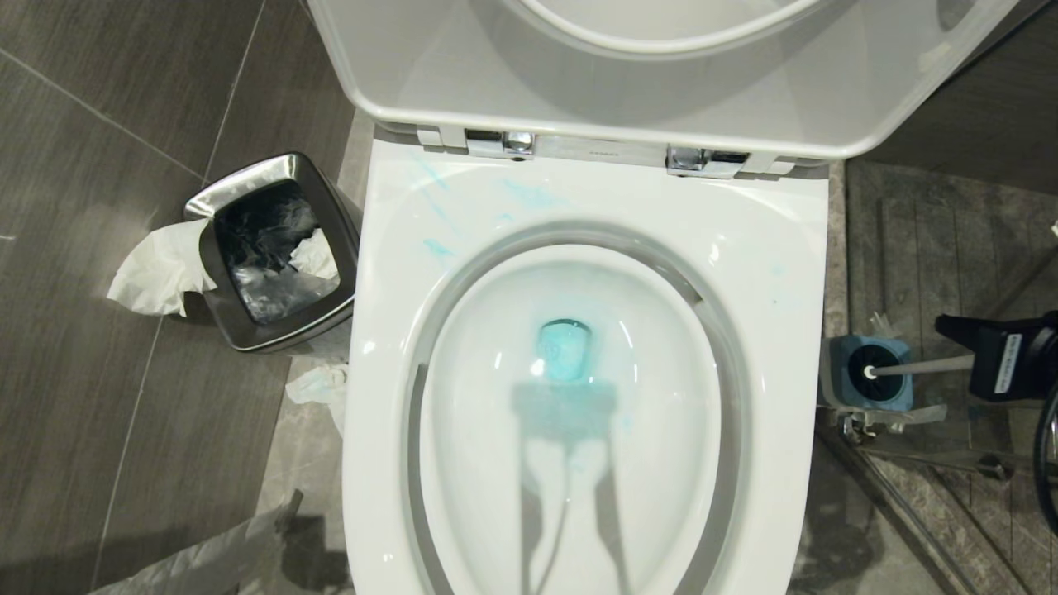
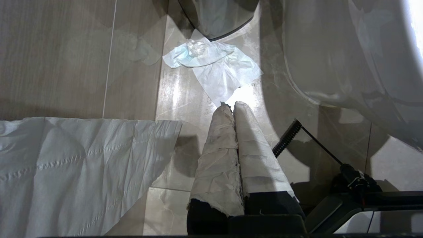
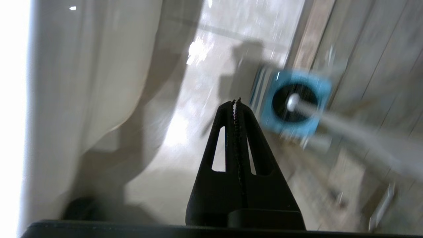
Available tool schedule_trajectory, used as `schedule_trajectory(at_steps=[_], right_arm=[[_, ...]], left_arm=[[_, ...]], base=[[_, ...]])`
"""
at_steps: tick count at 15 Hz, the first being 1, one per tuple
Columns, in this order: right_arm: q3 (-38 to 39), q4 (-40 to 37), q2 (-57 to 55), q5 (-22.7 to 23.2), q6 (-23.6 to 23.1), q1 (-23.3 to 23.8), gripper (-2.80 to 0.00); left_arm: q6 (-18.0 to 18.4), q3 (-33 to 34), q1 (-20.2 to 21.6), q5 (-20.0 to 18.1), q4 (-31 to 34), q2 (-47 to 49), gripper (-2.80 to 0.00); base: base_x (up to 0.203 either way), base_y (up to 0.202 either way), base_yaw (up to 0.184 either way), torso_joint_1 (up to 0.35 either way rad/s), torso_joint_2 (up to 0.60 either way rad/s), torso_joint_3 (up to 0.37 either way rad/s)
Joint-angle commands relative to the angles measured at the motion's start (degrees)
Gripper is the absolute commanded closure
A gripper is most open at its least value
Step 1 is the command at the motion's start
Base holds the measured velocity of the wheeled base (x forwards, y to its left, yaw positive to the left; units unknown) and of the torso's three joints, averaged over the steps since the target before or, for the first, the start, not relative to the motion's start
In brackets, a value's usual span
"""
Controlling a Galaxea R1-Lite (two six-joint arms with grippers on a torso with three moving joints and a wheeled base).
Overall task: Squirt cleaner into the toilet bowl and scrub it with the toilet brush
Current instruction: Scrub the toilet bowl
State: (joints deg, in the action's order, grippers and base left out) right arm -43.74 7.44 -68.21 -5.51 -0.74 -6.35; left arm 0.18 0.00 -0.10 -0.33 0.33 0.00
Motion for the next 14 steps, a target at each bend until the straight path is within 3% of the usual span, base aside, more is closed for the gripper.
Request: schedule_trajectory(at_steps=[1,9,14], right_arm=[[-3.72,-10.20,4.69,0.20,4.74,-0.22,0.00],[-3.06,-33.92,14.30,0.01,5.84,-1.47,0.00],[9.65,-36.74,20.84,-0.04,5.73,-2.46,0.00]], left_arm=[[-0.01,0.16,0.01,-0.02,0.02,0.09,0.00],[-0.01,0.16,0.01,0.01,0.02,0.09,0.00],[-0.01,0.09,0.01,-0.02,0.02,0.09,0.00]], base=[[0.000,0.000,0.000,0.000,0.00,0.000],[0.000,0.000,0.000,0.000,0.00,0.000],[0.000,0.000,0.000,0.000,0.00,0.000]])
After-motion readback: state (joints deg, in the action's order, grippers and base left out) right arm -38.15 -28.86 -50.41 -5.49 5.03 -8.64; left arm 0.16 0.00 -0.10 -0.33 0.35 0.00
